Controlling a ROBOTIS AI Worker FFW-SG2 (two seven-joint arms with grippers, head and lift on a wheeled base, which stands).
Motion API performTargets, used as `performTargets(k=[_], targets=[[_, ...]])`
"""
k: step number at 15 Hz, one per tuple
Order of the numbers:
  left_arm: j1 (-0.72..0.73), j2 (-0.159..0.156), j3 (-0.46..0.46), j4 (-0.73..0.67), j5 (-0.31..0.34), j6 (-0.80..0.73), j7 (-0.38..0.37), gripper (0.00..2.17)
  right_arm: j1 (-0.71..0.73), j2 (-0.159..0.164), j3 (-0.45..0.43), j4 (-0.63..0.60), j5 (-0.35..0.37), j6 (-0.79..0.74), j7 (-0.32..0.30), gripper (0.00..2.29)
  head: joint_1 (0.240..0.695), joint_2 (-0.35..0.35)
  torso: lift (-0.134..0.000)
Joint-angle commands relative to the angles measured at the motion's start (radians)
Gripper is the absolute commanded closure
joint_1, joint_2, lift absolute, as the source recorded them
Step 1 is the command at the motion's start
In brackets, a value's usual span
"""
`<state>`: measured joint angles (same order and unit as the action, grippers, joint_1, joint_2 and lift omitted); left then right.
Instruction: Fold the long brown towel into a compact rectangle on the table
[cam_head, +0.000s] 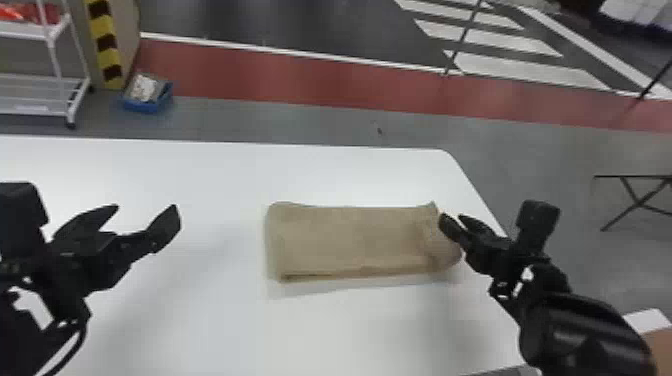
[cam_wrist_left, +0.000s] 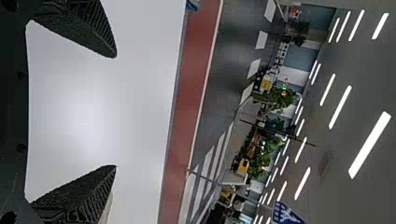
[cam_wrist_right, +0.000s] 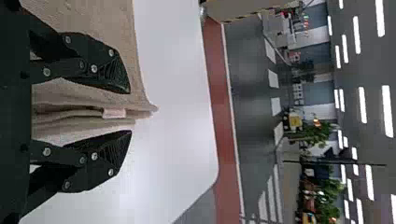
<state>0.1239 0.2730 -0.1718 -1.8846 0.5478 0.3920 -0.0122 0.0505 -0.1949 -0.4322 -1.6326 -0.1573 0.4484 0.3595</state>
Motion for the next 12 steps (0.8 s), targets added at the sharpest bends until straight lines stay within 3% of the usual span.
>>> performTargets(k=[1, 4, 9, 12], targets=[[0.000, -0.003, -0.002, -0.001, 0.000, 0.000, 0.000, 0.03, 0.055, 0.019, -0.053, -0.070, -0.021, -0.158, -0.011, 0.04, 0.695, -0.309, -0.124], [-0.029, -0.015, -0.083, -0.001, -0.012, 0.009, 0.070, 0.03, 0.108, 0.022, -0.114, -0.136, -0.100, -0.259, -0.021, 0.06, 0.695, -0.344, -0.124], [-0.101, -0.113, -0.244, 0.119, 0.000, 0.006, 0.123, 0.10, 0.223, 0.028, -0.152, -0.194, -0.117, -0.360, -0.017, 0.07, 0.695, -0.350, -0.124], [-0.145, -0.164, -0.342, 0.232, -0.011, -0.083, 0.163, 0.16, 0.284, 0.058, -0.217, -0.194, -0.180, -0.425, 0.002, 0.07, 0.695, -0.350, -0.124]])
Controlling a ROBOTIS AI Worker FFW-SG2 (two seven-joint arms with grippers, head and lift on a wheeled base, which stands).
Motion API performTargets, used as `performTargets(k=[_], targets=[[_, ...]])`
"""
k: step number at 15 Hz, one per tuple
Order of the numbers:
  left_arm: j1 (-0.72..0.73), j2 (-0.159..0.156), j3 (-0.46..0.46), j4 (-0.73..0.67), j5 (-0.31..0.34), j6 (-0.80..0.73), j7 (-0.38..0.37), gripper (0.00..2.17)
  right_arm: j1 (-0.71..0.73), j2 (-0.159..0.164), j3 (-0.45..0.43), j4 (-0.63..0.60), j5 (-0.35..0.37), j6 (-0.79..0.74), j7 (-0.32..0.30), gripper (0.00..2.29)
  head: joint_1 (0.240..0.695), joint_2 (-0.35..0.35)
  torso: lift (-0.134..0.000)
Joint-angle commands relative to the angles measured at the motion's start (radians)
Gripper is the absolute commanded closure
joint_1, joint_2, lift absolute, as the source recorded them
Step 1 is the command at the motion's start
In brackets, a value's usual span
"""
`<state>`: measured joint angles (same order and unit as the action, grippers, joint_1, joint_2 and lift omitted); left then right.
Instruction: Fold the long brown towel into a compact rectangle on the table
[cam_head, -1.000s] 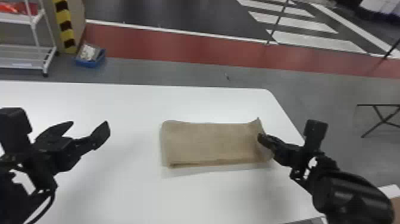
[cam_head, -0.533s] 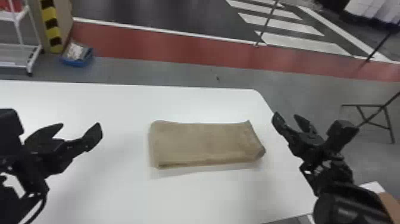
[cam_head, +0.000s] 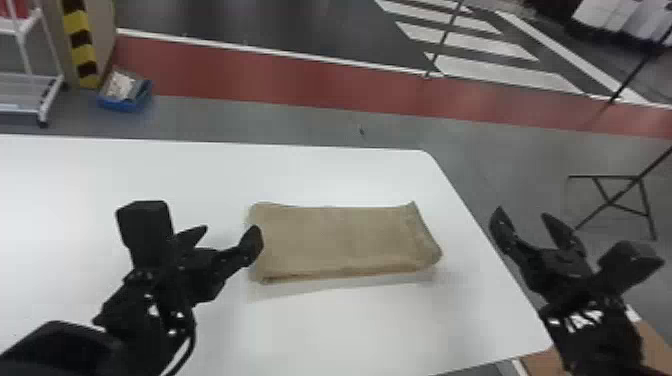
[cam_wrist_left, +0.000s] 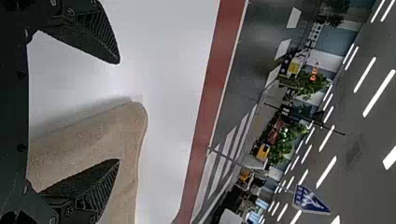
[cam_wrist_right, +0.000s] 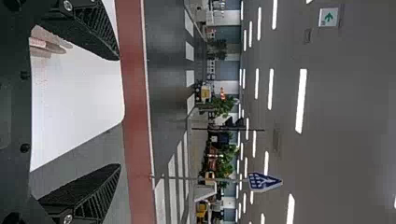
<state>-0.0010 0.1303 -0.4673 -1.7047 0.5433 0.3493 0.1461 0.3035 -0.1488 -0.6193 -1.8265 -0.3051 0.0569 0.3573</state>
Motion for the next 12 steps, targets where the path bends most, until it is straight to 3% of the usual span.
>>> performTargets(k=[1, 3, 5, 12], targets=[[-0.033, -0.027, -0.077, 0.082, -0.008, -0.058, 0.006, 0.20, 0.057, 0.012, -0.036, 0.001, -0.034, -0.067, 0.005, 0.07, 0.695, -0.350, -0.124], [-0.040, -0.057, -0.122, 0.120, -0.059, -0.089, 0.021, 0.20, 0.074, 0.012, -0.050, 0.013, -0.043, -0.085, 0.026, 0.07, 0.695, -0.350, -0.124], [-0.044, -0.078, -0.160, 0.140, -0.157, -0.114, 0.055, 0.21, 0.078, 0.017, -0.068, 0.024, -0.057, -0.094, 0.043, 0.07, 0.695, -0.350, -0.124], [-0.053, -0.087, -0.163, 0.181, -0.215, -0.080, 0.070, 0.34, 0.080, 0.025, -0.080, 0.029, -0.085, -0.094, 0.074, 0.07, 0.695, -0.350, -0.124]])
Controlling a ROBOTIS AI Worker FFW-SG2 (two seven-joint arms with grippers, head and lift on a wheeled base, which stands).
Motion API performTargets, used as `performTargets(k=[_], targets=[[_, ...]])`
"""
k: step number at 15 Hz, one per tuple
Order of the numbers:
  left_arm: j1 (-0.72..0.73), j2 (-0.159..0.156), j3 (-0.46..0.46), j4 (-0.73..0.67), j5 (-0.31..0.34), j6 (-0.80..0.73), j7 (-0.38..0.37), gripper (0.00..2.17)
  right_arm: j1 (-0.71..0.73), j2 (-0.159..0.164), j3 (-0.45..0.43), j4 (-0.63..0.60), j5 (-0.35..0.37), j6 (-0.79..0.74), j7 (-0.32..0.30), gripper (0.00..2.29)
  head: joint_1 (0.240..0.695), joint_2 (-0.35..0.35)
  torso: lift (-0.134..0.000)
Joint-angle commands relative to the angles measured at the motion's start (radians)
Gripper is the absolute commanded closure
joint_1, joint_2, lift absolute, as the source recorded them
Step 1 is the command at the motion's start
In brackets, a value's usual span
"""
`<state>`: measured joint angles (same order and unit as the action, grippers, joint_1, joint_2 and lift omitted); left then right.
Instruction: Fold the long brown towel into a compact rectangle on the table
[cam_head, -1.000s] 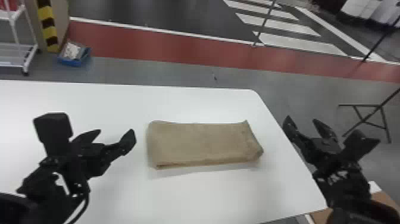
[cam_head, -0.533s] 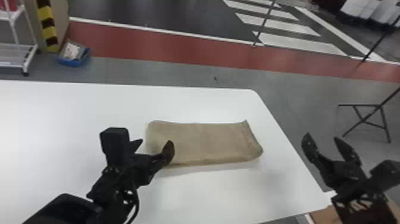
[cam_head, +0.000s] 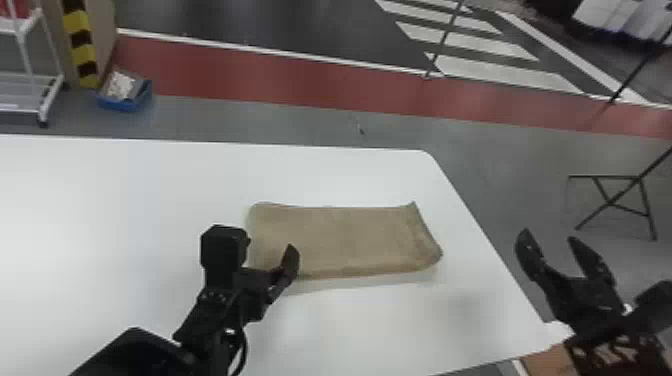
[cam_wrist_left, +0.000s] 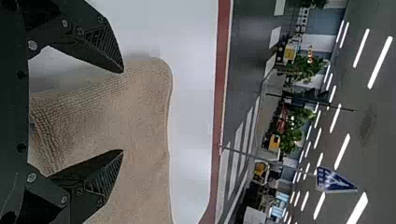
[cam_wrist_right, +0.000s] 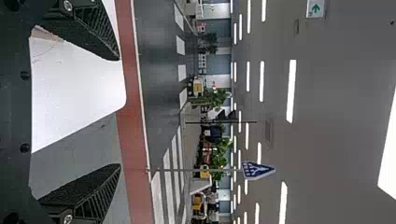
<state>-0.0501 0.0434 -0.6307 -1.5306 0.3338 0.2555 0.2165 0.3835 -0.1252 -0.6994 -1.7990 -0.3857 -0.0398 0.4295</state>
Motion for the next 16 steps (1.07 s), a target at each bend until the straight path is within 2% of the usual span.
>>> performTargets(k=[1, 3, 5, 8, 9, 14, 16], targets=[[-0.004, 0.000, -0.001, 0.007, -0.013, 0.035, 0.001, 0.34, 0.003, 0.003, -0.003, 0.001, -0.008, 0.002, 0.006, 0.08, 0.695, -0.350, -0.124], [-0.004, 0.000, -0.001, 0.007, -0.042, 0.072, 0.015, 0.34, 0.005, 0.006, -0.018, 0.006, -0.030, 0.008, 0.006, 0.08, 0.695, -0.350, -0.124], [-0.004, 0.000, -0.001, 0.007, -0.038, 0.081, 0.020, 0.61, 0.008, 0.006, -0.026, 0.006, -0.033, 0.012, 0.008, 0.08, 0.695, -0.350, -0.124], [-0.004, 0.000, -0.001, 0.000, -0.036, 0.097, 0.032, 1.26, 0.009, 0.006, -0.031, 0.007, -0.035, 0.012, 0.011, 0.08, 0.695, -0.350, -0.124], [-0.002, 0.001, -0.004, -0.003, -0.036, 0.097, 0.041, 1.39, 0.008, 0.006, -0.031, 0.010, -0.035, 0.012, 0.011, 0.08, 0.695, -0.350, -0.124], [-0.007, 0.013, 0.020, -0.029, -0.038, 0.078, 0.040, 1.39, -0.003, 0.006, -0.026, 0.016, -0.033, 0.012, 0.011, 0.08, 0.695, -0.350, -0.124], [-0.008, 0.021, 0.062, -0.048, -0.038, 0.081, 0.029, 1.39, -0.009, 0.006, -0.020, 0.016, -0.031, 0.018, 0.011, 0.08, 0.695, -0.350, -0.124]])
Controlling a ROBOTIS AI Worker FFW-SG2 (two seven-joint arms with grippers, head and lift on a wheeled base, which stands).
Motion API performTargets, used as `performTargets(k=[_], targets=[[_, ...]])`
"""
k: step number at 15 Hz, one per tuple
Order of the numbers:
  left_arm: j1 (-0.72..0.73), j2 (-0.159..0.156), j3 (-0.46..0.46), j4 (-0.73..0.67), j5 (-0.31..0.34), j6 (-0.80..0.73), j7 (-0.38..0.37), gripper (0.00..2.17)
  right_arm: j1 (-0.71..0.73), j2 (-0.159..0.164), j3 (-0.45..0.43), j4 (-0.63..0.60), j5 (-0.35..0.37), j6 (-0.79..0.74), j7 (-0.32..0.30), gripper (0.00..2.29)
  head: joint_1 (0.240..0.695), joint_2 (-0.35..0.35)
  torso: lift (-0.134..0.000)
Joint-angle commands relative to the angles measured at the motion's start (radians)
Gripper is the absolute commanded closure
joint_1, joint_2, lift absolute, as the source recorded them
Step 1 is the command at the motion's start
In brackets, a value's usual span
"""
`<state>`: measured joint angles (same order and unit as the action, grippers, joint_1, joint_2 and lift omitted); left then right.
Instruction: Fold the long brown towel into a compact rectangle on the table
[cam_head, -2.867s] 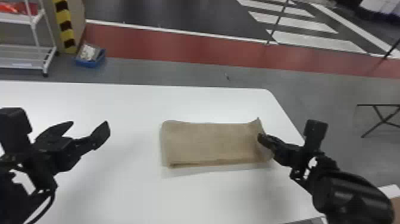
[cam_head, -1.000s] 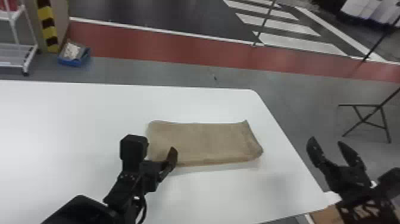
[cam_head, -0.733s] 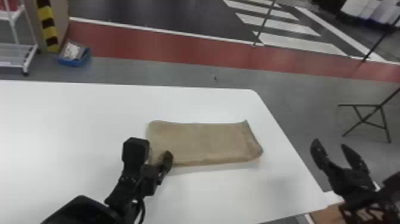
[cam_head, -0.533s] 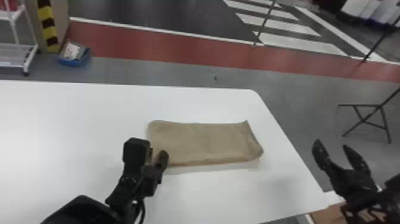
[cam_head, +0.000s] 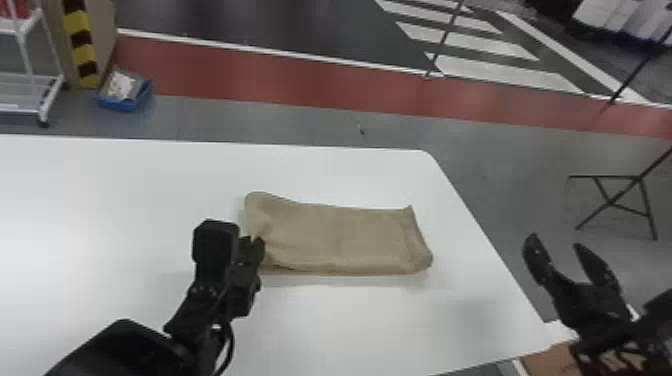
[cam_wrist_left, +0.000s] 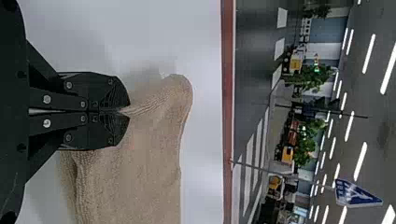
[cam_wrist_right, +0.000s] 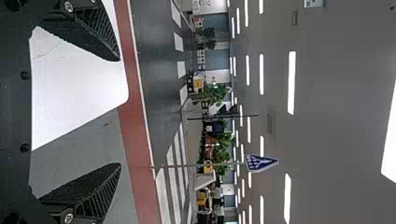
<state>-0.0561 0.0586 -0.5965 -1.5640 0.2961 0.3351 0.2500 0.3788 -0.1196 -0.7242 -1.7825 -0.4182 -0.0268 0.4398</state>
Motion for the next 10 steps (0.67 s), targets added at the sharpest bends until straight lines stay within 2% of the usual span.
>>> performTargets(k=[1, 5, 8, 10], targets=[[-0.002, 0.012, 0.049, -0.022, -0.002, 0.002, -0.009, 1.39, -0.008, 0.000, 0.008, 0.000, 0.001, 0.008, -0.001, 0.08, 0.695, -0.350, -0.124], [-0.011, 0.050, 0.162, -0.037, 0.000, 0.008, -0.037, 1.39, -0.008, 0.008, 0.023, -0.011, 0.009, 0.008, -0.001, 0.08, 0.695, -0.350, -0.124], [0.004, 0.112, 0.239, -0.064, 0.029, 0.011, -0.046, 1.39, -0.008, 0.009, 0.029, -0.014, 0.015, 0.008, -0.004, 0.08, 0.695, -0.350, -0.124], [0.071, 0.149, 0.280, -0.149, 0.057, 0.023, -0.052, 1.39, -0.011, 0.009, 0.046, -0.014, 0.022, 0.011, -0.009, 0.08, 0.695, -0.350, -0.124]])
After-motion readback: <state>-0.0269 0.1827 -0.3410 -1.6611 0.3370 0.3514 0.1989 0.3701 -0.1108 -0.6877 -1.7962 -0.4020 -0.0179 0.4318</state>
